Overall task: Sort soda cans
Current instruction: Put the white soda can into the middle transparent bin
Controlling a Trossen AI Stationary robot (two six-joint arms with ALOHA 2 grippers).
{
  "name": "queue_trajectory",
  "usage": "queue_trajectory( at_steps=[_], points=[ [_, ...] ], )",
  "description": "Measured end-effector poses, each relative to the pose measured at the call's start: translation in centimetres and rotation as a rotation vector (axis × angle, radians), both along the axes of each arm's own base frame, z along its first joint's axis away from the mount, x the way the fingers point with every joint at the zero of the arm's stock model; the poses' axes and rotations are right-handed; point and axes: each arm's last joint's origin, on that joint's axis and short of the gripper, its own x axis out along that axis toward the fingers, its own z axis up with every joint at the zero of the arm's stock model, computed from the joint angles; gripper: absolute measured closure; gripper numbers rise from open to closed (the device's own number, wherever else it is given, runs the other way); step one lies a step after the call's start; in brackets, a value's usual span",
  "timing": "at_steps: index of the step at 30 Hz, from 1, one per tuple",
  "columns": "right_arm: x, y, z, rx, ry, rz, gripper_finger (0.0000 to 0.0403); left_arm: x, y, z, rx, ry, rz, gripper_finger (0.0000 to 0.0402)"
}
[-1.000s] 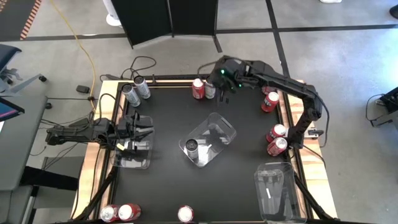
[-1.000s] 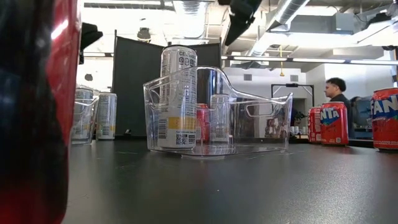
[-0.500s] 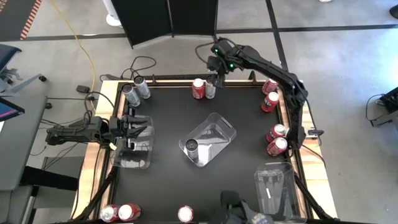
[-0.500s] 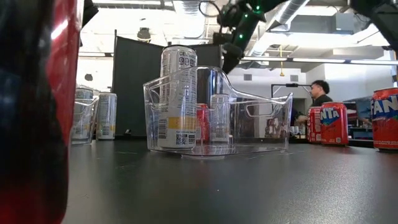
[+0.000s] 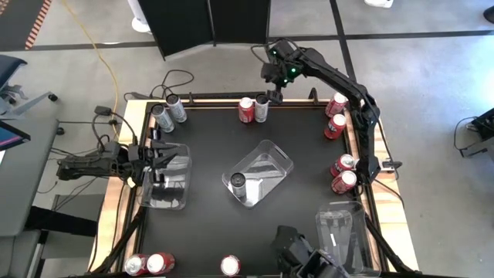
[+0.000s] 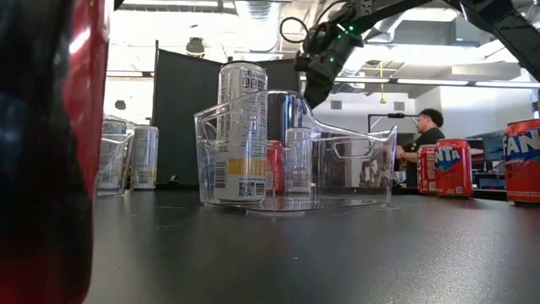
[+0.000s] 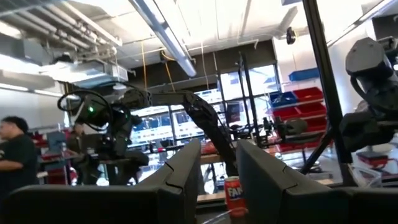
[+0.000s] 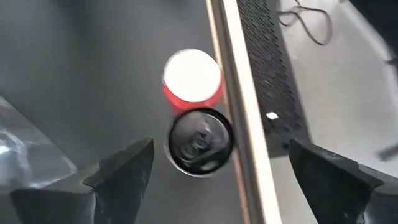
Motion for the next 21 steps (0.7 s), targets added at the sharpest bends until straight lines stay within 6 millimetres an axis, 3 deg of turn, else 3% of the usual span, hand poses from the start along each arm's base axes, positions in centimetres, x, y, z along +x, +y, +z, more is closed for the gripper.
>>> queue_trajectory(
  at_steps=[11, 21],
  points=[
    [1.2, 0.6, -0.3, 0.028, -0.056, -0.025, 0.0019, -0.7, 0.0, 1.6, 0.051, -0.006, 0.026, 0.0301],
    [2.2, 1.1, 0.0, -0.144, 0.011, -0.133, 0.0019, 0.1, 0.0, 1.7, 0.056, 0.086, 0.025, 0.0301]
  ],
)
